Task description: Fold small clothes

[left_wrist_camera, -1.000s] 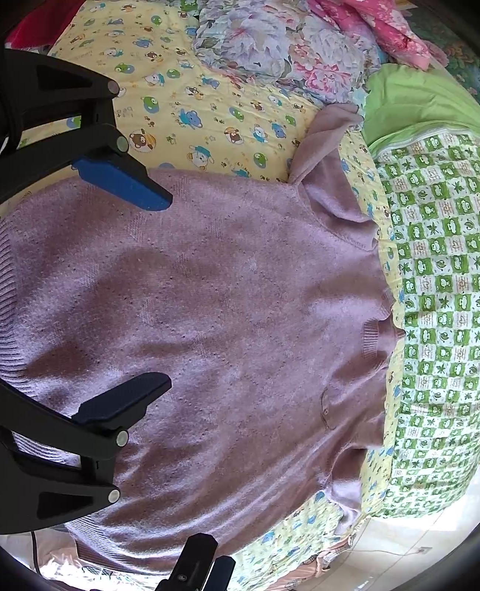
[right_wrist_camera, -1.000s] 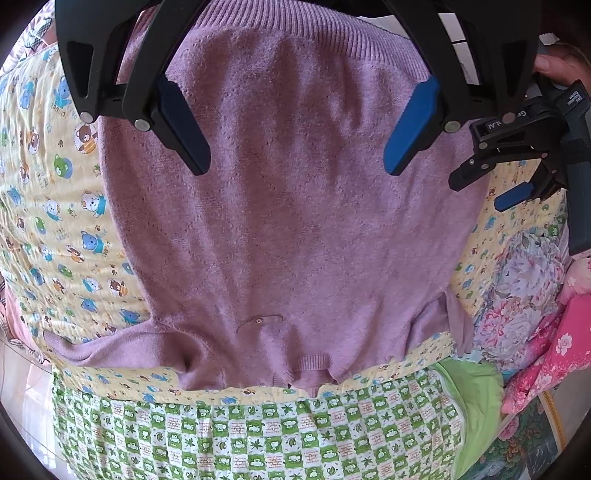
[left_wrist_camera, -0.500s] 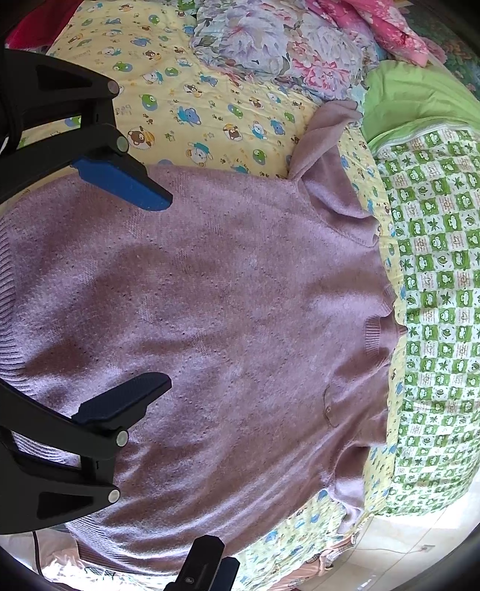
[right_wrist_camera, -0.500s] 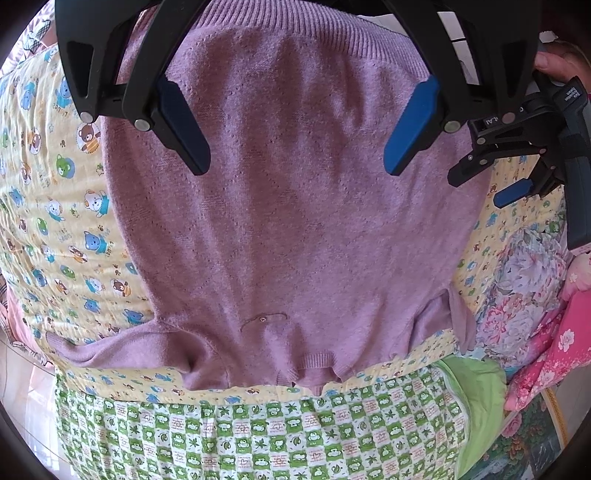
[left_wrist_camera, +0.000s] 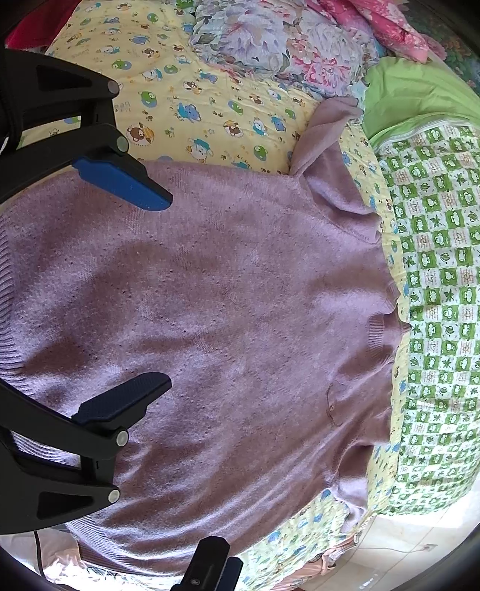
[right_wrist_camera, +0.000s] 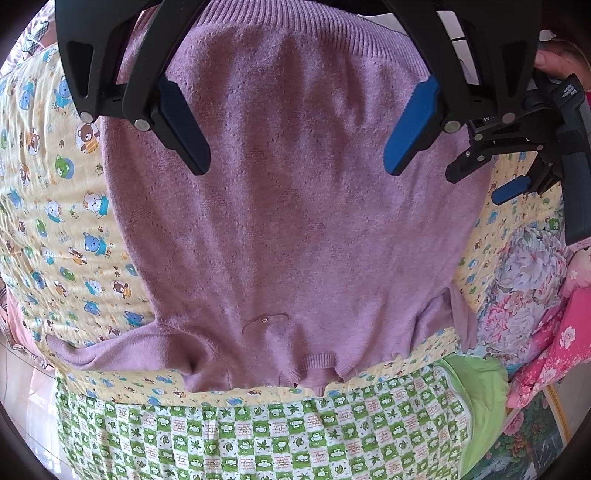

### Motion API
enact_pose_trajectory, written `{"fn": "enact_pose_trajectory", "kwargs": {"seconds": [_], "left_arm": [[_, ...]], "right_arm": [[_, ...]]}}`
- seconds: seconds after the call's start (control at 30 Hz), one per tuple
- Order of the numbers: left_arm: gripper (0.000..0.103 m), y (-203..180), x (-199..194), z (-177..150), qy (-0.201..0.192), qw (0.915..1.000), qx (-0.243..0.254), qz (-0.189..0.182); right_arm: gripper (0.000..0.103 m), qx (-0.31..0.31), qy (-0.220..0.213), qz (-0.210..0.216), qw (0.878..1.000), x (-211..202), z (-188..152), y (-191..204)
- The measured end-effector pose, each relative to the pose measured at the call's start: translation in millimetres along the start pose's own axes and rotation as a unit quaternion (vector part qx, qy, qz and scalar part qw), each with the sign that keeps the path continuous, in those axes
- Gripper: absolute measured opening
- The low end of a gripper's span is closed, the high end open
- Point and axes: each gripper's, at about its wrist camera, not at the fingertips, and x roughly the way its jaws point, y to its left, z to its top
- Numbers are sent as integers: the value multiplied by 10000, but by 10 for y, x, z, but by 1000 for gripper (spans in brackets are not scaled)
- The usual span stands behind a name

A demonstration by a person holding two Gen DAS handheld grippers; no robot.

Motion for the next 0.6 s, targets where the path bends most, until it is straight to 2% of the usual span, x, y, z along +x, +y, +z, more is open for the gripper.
{"fn": "enact_pose_trajectory", "kwargs": {"seconds": [0.2,0.33,0.43,0.6], "left_arm": [[90,-4,40,12,-24,9999,20,-98],[90,34,71,104,-83,9999,-39,-108],[90,89,125,251,-20,9999,-94,-91],[90,157,265,614,65,9996,-258,-133]], "right_arm": [[95,164,10,101,9998,31,55,-69],[95,625,-11,369,9974,40,175,-270],[95,959,-34,375,9947,35,337,-542],[95,1452,-213,3,9892,13,731,-1160]]}}
